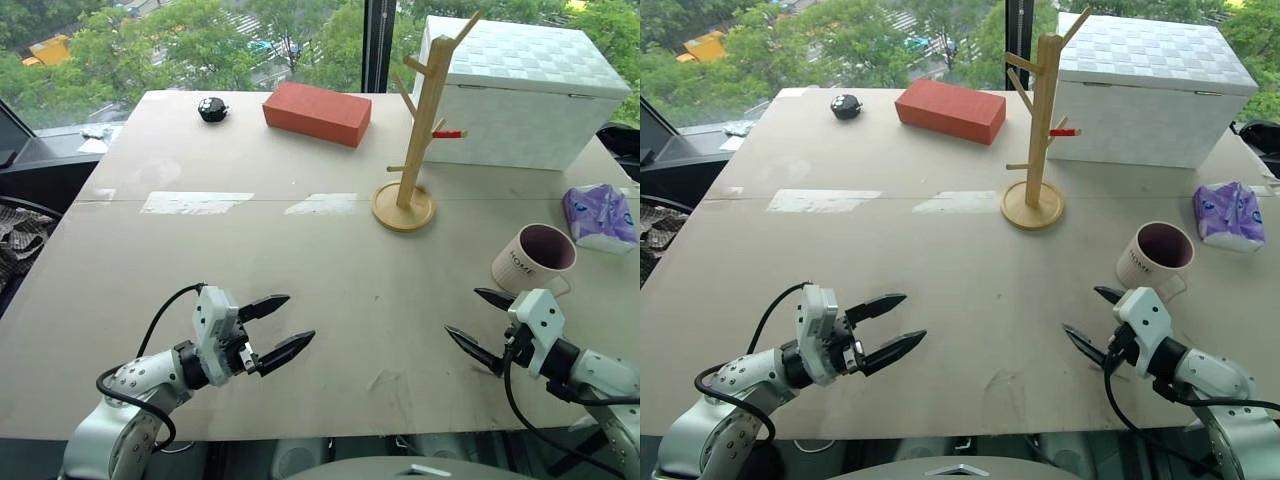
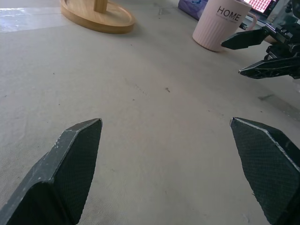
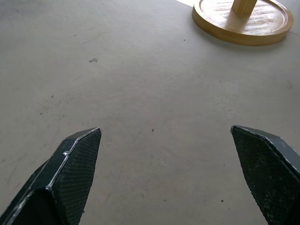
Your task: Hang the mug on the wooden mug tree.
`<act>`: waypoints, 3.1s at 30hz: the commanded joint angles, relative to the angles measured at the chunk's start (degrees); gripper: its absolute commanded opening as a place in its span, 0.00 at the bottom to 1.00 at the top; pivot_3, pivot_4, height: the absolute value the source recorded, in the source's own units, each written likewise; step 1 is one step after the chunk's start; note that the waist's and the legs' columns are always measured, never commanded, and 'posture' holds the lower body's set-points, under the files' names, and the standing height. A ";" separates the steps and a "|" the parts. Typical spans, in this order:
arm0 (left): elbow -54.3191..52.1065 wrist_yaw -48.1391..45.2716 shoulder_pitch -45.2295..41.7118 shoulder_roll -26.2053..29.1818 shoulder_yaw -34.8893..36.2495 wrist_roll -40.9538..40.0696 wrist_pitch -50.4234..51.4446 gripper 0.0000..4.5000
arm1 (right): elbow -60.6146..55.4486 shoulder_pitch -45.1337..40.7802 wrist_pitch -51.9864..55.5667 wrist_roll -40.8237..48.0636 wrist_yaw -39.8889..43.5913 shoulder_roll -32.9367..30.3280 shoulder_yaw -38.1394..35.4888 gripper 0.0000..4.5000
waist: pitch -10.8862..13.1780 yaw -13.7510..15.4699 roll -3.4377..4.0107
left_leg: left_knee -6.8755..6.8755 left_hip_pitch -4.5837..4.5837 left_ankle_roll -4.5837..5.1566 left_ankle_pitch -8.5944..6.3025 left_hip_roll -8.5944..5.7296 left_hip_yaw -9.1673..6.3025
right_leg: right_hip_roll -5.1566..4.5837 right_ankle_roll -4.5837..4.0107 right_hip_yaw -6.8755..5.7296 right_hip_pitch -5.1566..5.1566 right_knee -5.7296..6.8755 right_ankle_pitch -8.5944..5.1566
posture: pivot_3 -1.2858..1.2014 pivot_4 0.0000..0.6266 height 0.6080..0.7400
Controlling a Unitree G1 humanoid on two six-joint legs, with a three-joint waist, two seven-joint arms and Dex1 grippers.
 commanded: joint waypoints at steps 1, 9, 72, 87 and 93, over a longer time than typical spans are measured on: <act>0.54 -3.01 -1.76 0.06 0.96 -1.33 -2.03 1.00 | -2.62 -0.07 -0.58 -1.04 -2.78 1.63 -0.14 1.00 | 0.00 0.00 0.00 | 0.00 0.00 0.00 0.00 0.00 0.00 | 0.00 0.00 0.00 0.00 0.00 0.00 | 0.52 0.24 1.00; 0.89 -10.56 -11.96 1.02 -4.94 -2.73 -1.08 1.00 | -8.66 10.67 0.14 -2.92 -12.20 9.28 -3.93 1.00 | -0.04 0.11 0.12 | 0.00 0.00 -0.01 0.00 0.03 -0.08 | 0.00 0.00 -0.04 0.04 0.05 0.00 | 0.52 0.24 1.00; -4.17 0.69 -8.92 -5.27 7.14 -7.87 -4.30 1.00 | 42.28 -70.74 11.29 -3.00 14.92 -5.80 9.98 0.01 | 0.19 -1.72 0.22 | -0.05 -0.08 0.07 -0.01 0.05 0.35 | 0.56 -0.14 0.50 -0.19 0.07 0.19 | 0.52 0.24 1.00; -7.81 2.89 -3.28 -6.48 10.43 -9.17 -6.30 1.00 | 66.47 -87.74 4.60 -14.37 16.86 2.06 18.11 0.01 | 0.22 -1.74 0.23 | 0.00 -0.06 0.12 -0.04 0.04 0.44 | 0.42 -0.23 0.46 -0.24 0.17 0.16 | 0.52 0.24 1.00; -9.31 4.43 -3.33 -7.88 10.64 -10.35 -7.05 1.00 | 70.09 -86.75 -0.97 -15.08 17.36 1.96 15.35 0.48 | 0.24 -1.56 0.25 | -0.03 -0.10 0.11 -0.04 0.05 0.45 | 0.44 -0.22 0.48 -0.25 0.16 0.16 | 0.52 0.24 1.00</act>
